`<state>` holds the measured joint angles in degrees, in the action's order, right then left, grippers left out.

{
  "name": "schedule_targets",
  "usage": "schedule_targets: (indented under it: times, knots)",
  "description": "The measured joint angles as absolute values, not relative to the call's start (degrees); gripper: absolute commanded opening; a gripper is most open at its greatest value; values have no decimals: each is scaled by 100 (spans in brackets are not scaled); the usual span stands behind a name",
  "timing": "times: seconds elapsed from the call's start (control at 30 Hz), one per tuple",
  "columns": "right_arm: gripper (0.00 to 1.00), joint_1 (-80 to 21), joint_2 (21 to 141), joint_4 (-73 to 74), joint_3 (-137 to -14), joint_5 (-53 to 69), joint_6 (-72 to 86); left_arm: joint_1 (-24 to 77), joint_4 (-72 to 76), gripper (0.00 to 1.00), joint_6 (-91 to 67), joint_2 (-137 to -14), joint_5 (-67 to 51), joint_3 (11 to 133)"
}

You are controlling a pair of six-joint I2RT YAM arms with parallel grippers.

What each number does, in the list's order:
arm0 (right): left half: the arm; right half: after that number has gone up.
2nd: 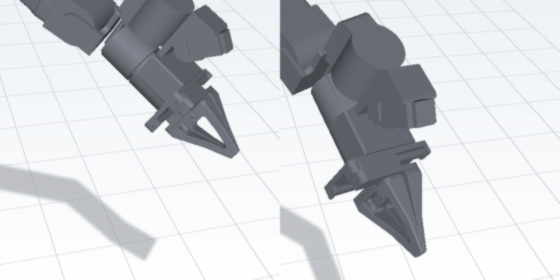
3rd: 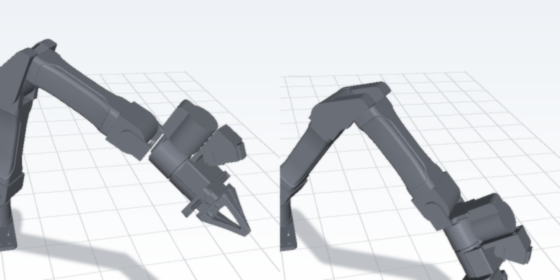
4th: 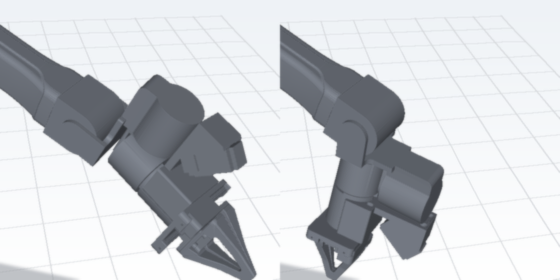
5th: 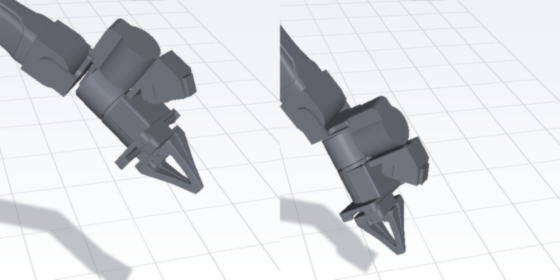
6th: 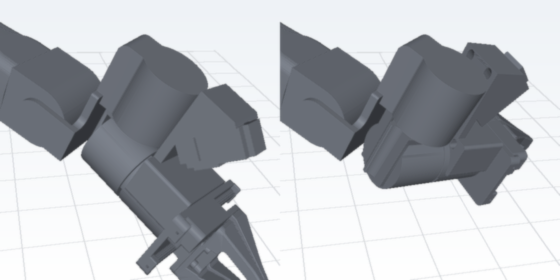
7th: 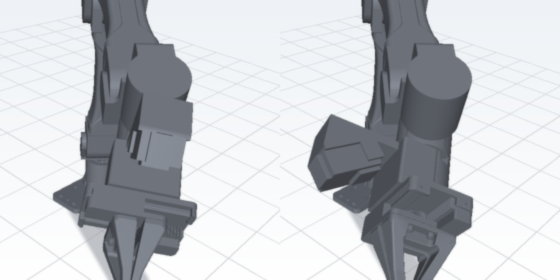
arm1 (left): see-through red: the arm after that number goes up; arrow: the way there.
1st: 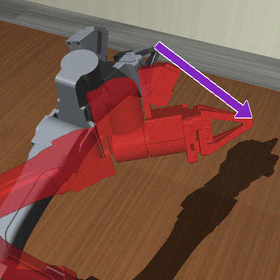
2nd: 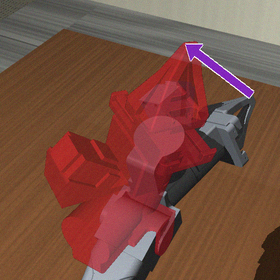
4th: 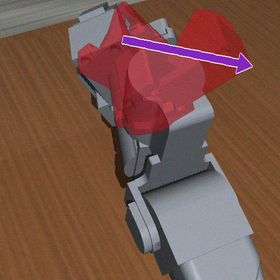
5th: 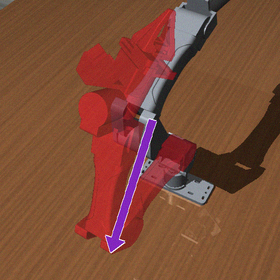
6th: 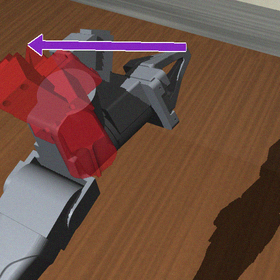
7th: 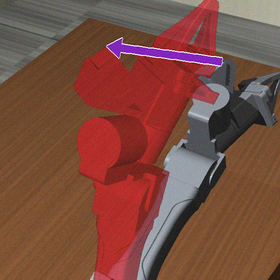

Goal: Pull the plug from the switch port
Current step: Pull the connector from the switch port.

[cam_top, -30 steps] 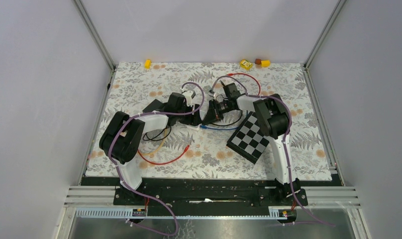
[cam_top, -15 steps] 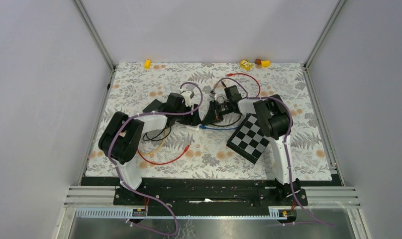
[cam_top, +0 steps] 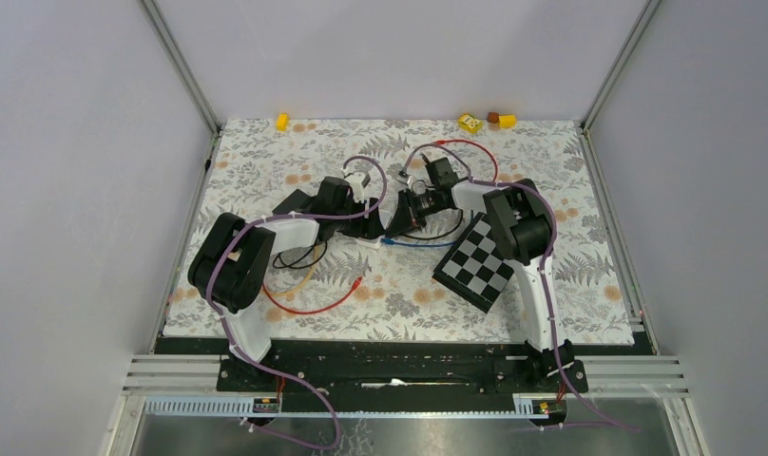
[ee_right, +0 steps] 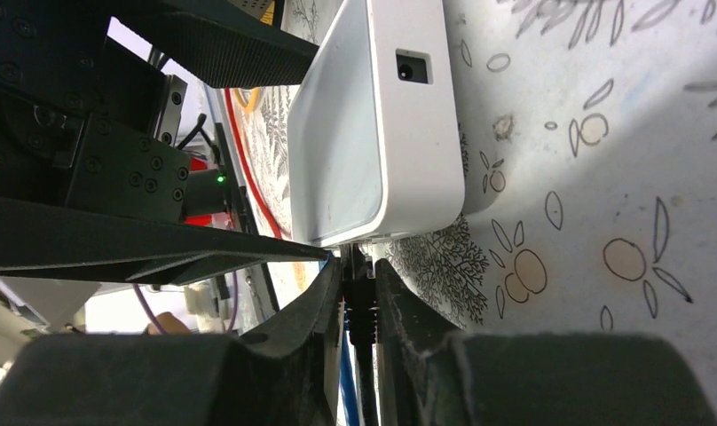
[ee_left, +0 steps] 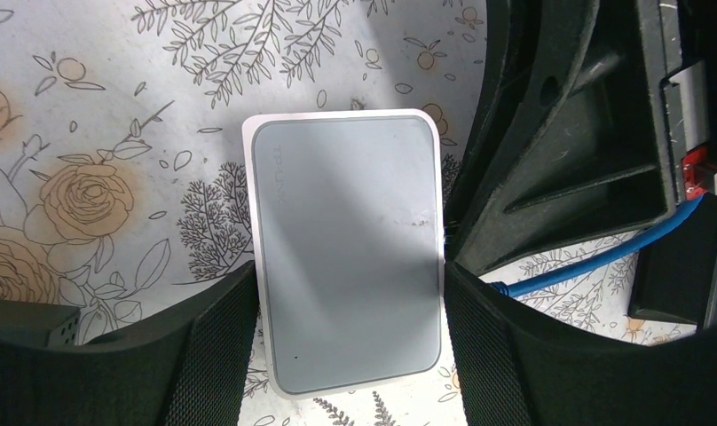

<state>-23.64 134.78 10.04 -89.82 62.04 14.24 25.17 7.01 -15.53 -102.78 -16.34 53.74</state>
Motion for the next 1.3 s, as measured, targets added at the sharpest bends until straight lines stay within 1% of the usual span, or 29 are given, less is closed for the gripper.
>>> schedule_targets:
  times: [0.17,0.27,0.4,0.6,0.7,0.8,0.93,1.03,1.13,1.3]
  knots:
    - [0,-2379,13388,-115,-8366,6311,2147,2517,657,0,-1505,-10278,-1616,5360]
    - [0,-2381,13353,-390,-8250,6311,2366,2515,657,0,-1511,-10276,-1603,5360]
    - [0,-2381,13353,-222,-8322,6289,2233,2510,657,0,-1511,-10274,-1601,5360]
    - [0,-2386,13439,1013,-9004,6101,1326,2488,716,0,-1557,-10274,-1599,5360]
    - [0,-2388,13441,1310,-9135,6055,1066,2486,740,0,-1573,-10267,-1605,5360]
    - [0,-2386,13441,1138,-9041,6095,1214,2488,725,0,-1597,-10267,-1605,5360]
    - [0,-2383,13386,8,-8409,6294,2045,2488,644,0,-1588,-10256,-1594,5347]
    - [0,-2381,13367,-521,-8208,6364,2447,2480,622,0,-1608,-10248,-1594,5347]
    - [0,-2381,13367,-530,-8228,6351,2477,2453,615,0,-1638,-10245,-1605,5347]
    - [0,-2362,13367,97,-8527,6257,2005,2440,626,0,-1667,-10243,-1612,5347]
